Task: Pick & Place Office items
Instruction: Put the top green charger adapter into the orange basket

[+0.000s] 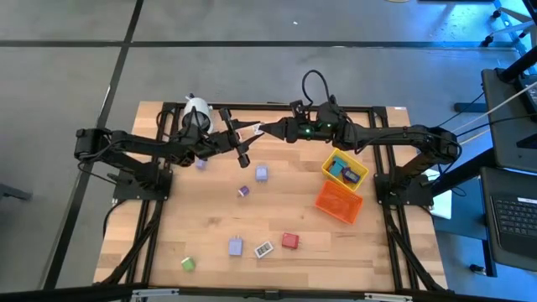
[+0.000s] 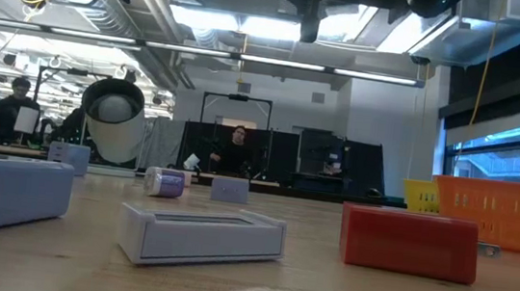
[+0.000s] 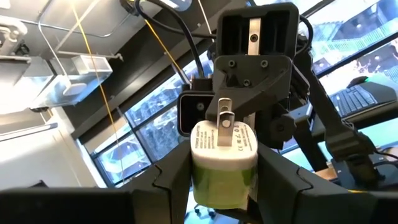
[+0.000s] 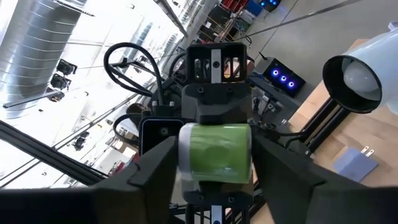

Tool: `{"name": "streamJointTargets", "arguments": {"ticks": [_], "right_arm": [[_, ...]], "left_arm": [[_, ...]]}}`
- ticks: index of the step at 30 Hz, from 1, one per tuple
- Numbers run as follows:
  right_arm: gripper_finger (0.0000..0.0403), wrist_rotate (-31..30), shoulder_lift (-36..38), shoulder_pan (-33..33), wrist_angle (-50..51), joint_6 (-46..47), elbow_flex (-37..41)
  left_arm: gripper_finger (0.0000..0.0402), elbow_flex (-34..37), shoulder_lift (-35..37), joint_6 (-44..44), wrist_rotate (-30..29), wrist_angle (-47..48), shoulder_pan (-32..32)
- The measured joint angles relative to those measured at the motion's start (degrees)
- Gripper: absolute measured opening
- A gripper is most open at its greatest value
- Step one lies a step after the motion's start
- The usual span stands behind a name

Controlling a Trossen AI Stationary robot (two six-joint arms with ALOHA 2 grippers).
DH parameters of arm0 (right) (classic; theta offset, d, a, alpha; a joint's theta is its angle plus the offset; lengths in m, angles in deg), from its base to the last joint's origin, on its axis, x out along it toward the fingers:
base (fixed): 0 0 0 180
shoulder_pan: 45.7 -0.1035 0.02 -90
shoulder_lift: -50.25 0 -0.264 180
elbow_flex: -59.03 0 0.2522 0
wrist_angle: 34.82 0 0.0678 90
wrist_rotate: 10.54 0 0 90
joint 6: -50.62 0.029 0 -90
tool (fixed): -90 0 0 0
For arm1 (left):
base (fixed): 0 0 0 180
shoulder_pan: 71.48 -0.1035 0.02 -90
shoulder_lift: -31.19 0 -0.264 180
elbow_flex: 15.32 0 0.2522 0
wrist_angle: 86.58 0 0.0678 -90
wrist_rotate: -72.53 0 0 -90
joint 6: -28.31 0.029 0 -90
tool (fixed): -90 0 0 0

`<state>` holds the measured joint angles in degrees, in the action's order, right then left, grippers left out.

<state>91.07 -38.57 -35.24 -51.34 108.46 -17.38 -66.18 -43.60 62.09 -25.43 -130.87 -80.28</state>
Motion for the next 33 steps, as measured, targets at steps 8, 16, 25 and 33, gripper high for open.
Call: {"name": "streamJointTargets", "arguments": {"ticks": [8, 16, 25, 33], "right_arm": [[0.0156, -0.24, -0.04, 0.00, 0.08, -0.23, -0.02], [0.0171, -0.42, -0.19, 0.14, 0.27, -0.26, -0.04], [0.0161, 0.23, -0.39, 2.72, 1.16, -0.63, -0.04], [0.0161, 3.51, -0.37, 4.94, 3.28, -1.69, 0.04]], "left_arm": [[0.0137, 0.02, 0.00, 0.02, -2.49, -0.04, 0.04], [0.0155, 0.02, 0.36, -3.20, -4.83, 0.38, 0.74], [0.0184, -0.03, 3.30, -3.28, -20.56, 5.71, 6.15], [0.0193, -0.07, 5.35, -3.43, -44.40, 9.84, 12.00]]}}
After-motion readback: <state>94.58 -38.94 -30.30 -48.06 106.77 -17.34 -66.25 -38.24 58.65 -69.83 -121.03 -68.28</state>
